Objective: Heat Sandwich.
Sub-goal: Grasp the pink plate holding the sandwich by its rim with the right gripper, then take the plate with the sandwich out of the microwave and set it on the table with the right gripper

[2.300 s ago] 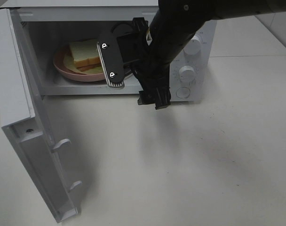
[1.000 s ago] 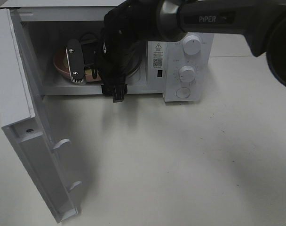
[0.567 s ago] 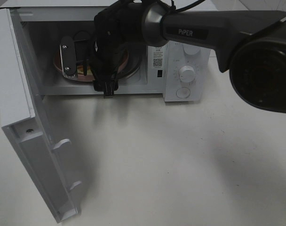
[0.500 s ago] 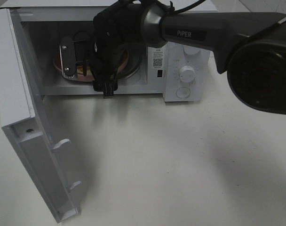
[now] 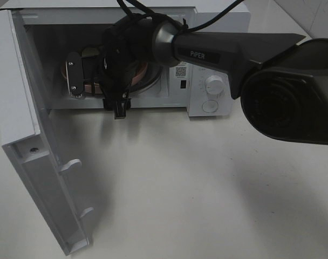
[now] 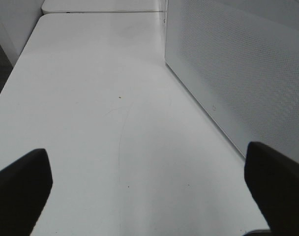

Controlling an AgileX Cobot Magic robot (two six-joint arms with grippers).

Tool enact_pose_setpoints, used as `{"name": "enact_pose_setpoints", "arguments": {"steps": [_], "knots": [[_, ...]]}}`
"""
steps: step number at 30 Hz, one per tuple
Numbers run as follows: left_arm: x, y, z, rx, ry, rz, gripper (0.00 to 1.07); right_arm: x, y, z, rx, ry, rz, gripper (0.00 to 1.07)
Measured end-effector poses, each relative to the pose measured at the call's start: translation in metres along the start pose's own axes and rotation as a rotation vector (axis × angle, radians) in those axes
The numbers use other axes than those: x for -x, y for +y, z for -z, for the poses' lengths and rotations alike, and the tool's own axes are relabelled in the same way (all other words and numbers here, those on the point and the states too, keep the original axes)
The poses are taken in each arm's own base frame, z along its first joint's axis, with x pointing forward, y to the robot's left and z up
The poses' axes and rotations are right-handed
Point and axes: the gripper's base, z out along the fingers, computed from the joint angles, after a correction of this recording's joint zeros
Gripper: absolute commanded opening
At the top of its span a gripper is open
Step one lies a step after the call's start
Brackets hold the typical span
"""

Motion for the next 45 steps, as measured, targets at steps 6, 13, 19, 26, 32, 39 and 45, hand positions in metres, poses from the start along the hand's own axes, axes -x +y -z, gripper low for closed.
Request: {"name": "enact_pose_setpoints", "arguments": {"steps": [6, 13, 19, 26, 32, 39, 45], "knots": [[0.0, 0.0, 0.0, 0.0, 0.0, 0.0, 1.0, -0.001, 0.01, -0.015, 0.019, -0.001, 0.008, 0.75], [0.0, 0.0, 0.0, 0.0, 0.0, 0.0, 1.0, 0.001, 0.009, -0.018, 0.005, -0.024, -0.003, 0.57], [0.0, 0.0, 0.0, 0.0, 0.0, 0.0, 1.0, 0.003, 0.006, -0.016, -0.014, -0.042, -0.028, 0.09], [0.0, 0.0, 0.0, 0.0, 0.0, 0.0, 1.0, 0.005, 0.005, -0.014, -0.018, -0.045, -0.027, 0.0], [0.0, 0.0, 0.0, 0.0, 0.0, 0.0, 1.0, 0.005, 0.005, -0.014, -0.012, -0.041, -0.014, 0.0], [0.0, 0.0, 0.0, 0.0, 0.0, 0.0, 1.0, 0.003, 0.006, -0.008, 0.019, -0.039, 0.065, 0.0], [0.0, 0.0, 0.0, 0.0, 0.0, 0.0, 1.0, -0.002, 0.011, 0.005, 0.029, -0.038, 0.139, 0.0]]}}
